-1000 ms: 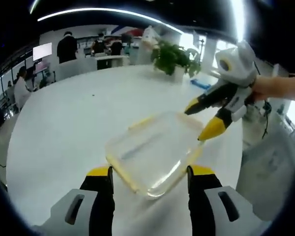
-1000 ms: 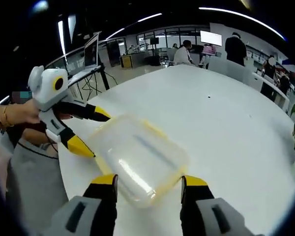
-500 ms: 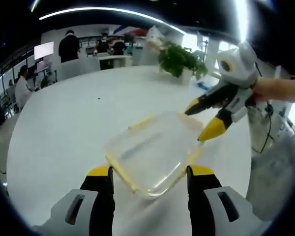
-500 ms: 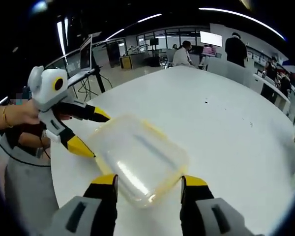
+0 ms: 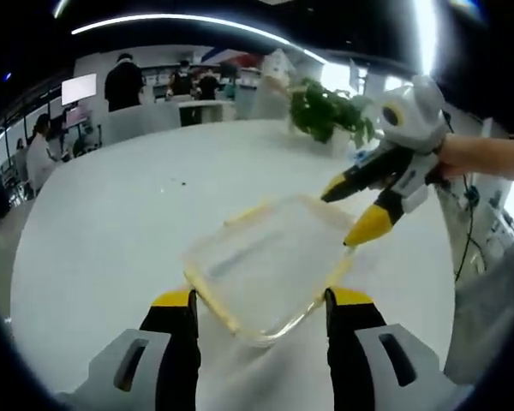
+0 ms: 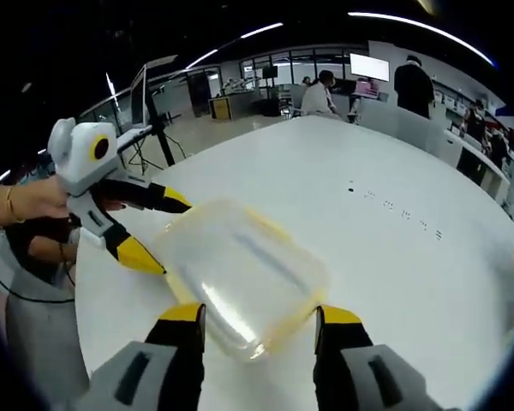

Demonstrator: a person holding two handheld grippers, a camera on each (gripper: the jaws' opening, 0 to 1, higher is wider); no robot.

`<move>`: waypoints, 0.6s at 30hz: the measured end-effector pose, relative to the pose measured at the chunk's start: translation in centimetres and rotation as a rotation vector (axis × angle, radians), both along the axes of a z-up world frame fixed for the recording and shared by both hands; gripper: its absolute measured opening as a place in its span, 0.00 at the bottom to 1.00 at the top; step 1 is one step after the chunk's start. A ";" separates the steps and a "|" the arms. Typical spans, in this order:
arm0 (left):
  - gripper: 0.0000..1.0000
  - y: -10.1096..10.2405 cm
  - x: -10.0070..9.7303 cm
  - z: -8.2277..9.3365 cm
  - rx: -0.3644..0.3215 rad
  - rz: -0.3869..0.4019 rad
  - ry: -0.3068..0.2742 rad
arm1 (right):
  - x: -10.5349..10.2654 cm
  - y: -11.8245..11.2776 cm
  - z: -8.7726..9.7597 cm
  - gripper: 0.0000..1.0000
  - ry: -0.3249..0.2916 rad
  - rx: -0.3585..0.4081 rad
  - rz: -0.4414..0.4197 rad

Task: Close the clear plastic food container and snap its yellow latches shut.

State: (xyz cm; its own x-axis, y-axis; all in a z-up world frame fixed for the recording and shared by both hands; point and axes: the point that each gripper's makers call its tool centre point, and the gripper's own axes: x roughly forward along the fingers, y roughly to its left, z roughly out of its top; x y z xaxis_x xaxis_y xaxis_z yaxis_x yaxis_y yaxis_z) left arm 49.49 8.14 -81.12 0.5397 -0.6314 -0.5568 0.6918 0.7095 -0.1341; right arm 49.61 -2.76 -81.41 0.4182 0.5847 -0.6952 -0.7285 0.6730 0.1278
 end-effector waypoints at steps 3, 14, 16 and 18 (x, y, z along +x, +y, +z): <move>0.58 0.1 0.3 -0.1 -0.010 -0.002 0.008 | 0.1 0.0 0.0 0.49 0.000 0.000 -0.009; 0.57 0.1 0.4 -0.2 -0.036 -0.001 0.029 | 0.1 0.0 0.1 0.50 -0.014 0.016 -0.030; 0.55 0.2 0.6 -0.4 -0.041 0.007 0.036 | 0.2 0.0 0.1 0.50 -0.019 0.021 -0.040; 0.55 0.2 0.7 -0.3 -0.045 0.019 0.028 | 0.5 -0.1 0.0 0.50 -0.028 0.039 -0.063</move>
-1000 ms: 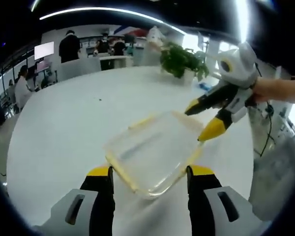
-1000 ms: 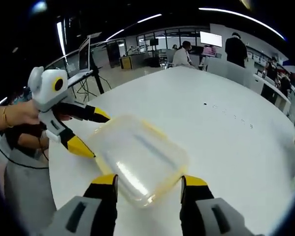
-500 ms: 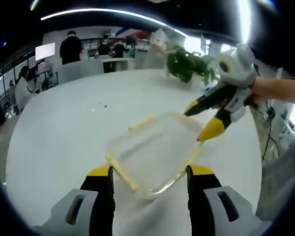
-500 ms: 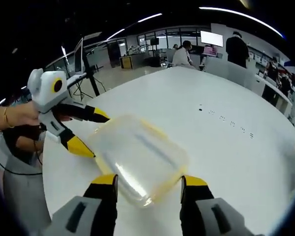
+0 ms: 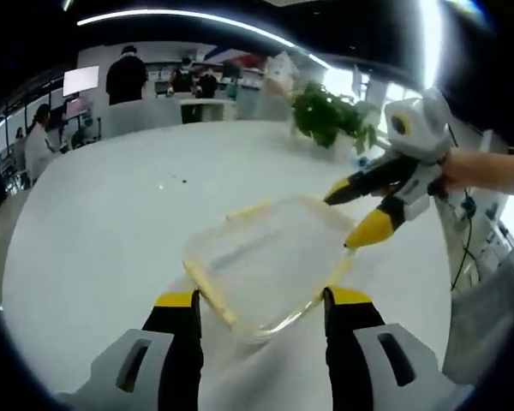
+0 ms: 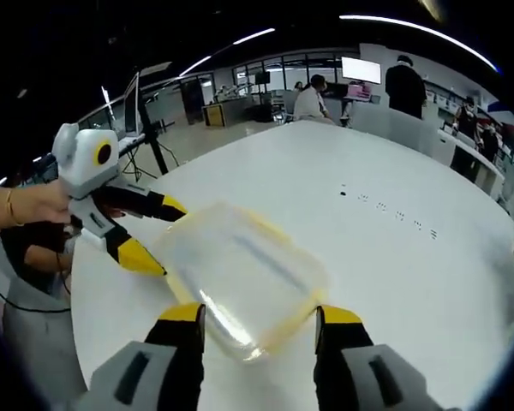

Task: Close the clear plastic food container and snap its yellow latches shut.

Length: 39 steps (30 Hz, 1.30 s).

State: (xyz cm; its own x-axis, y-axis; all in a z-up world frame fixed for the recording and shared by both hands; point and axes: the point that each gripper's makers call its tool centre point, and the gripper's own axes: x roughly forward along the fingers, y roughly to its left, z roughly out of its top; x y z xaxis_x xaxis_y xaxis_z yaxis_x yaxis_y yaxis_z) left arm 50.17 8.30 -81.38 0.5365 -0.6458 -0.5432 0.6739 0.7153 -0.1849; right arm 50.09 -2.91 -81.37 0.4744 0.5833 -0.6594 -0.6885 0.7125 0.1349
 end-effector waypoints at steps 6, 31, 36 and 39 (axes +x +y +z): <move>0.55 0.0 -0.6 0.4 0.007 0.011 0.000 | -0.2 -0.7 0.1 0.52 -0.009 0.001 -0.042; 0.64 4.7 -7.8 6.2 -0.081 0.160 -0.128 | -8.0 -2.4 4.4 0.59 -0.054 0.129 -0.150; 0.66 5.6 -9.3 7.5 -0.089 0.174 -0.164 | -10.3 -2.4 5.0 0.62 -0.066 0.150 -0.159; 0.66 6.4 -10.3 7.9 -0.085 0.185 -0.175 | -11.8 -2.8 5.0 0.62 -0.068 0.162 -0.174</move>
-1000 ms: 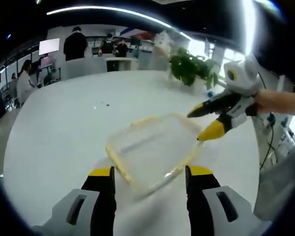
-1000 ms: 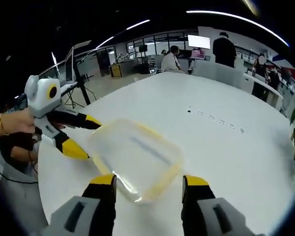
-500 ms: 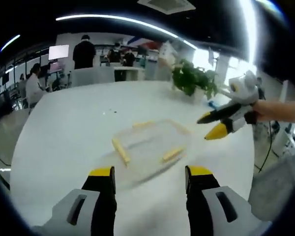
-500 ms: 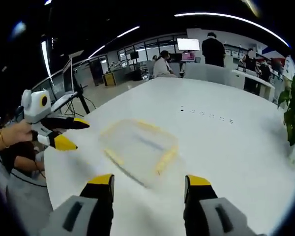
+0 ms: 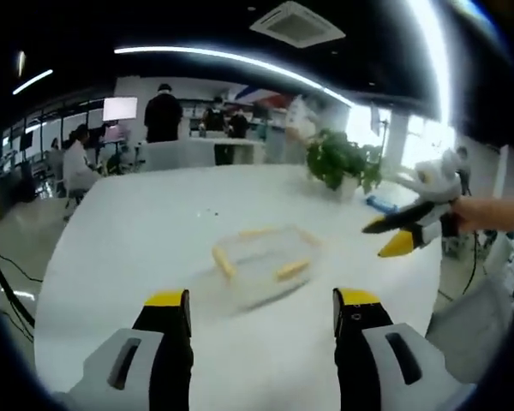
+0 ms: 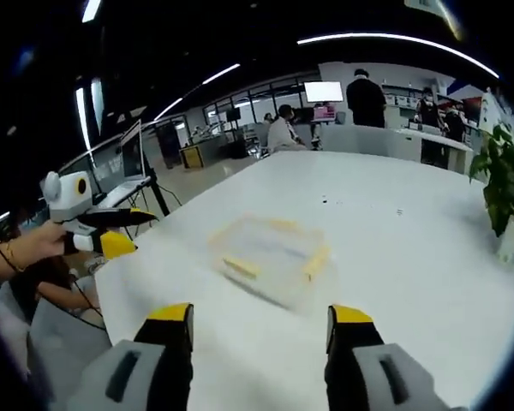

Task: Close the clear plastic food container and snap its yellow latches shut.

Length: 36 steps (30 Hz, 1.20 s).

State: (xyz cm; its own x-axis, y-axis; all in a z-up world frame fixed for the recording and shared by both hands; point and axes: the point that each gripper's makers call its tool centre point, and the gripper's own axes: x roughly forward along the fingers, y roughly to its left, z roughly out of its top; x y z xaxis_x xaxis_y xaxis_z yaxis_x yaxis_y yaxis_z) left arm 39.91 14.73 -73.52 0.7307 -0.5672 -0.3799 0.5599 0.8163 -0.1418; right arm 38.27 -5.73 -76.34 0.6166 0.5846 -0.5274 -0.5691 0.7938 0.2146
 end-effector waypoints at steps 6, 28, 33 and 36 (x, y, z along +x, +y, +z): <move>0.66 1.1 -2.0 0.3 -0.001 0.014 -0.013 | -2.2 -0.9 0.1 0.62 -0.010 0.014 -0.035; 0.71 2.7 -5.5 -0.3 -0.016 0.044 -0.020 | -6.8 -1.6 -0.5 0.70 -0.022 0.055 -0.122; 0.72 3.0 -6.0 -0.3 -0.018 0.047 -0.023 | -7.2 -1.6 -0.5 0.70 -0.035 0.069 -0.140; 0.72 3.1 -6.1 -0.4 -0.015 0.050 -0.028 | -7.2 -1.6 -0.4 0.70 -0.036 0.090 -0.161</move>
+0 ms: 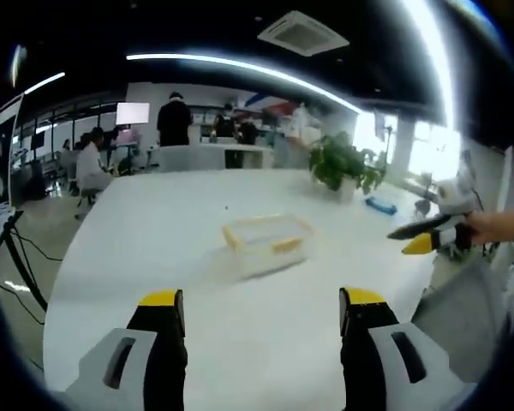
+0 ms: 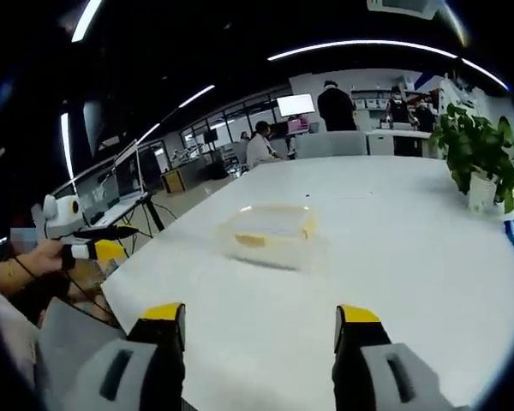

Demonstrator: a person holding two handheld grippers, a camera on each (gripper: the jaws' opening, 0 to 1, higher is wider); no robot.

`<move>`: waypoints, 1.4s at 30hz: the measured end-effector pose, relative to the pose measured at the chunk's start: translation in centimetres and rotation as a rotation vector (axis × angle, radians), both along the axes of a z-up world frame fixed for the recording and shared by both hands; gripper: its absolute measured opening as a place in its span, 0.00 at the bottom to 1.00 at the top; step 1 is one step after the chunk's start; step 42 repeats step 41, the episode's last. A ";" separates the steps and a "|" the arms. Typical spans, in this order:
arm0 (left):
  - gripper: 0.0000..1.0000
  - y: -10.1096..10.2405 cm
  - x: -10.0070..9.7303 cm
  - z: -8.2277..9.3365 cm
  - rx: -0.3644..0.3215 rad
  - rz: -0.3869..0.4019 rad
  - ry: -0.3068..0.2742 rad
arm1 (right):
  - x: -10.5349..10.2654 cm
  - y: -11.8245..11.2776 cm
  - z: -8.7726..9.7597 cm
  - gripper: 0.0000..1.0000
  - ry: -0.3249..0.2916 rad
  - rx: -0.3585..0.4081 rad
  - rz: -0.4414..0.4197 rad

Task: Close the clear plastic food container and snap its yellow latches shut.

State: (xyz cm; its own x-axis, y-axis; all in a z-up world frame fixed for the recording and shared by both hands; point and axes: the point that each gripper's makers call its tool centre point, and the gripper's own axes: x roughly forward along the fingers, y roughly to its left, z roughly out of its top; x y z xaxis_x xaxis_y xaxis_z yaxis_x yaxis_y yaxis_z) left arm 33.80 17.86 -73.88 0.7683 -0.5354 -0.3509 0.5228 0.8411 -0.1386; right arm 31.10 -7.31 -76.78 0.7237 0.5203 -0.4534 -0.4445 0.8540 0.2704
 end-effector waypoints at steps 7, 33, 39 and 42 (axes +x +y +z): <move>0.71 0.3 0.0 -0.2 -0.013 0.013 0.008 | -0.1 -0.1 -0.2 0.69 0.008 -0.005 -0.005; 0.99 1.4 1.1 0.7 -0.005 0.102 -0.062 | 0.1 -0.2 1.3 0.91 -0.121 0.048 -0.083; 0.95 1.1 1.0 0.2 0.010 0.090 -0.037 | 0.1 -0.3 0.9 0.90 -0.098 0.075 -0.095; 0.94 0.9 1.0 0.3 -0.001 0.086 -0.034 | 0.1 -0.3 1.0 0.90 -0.095 0.082 -0.097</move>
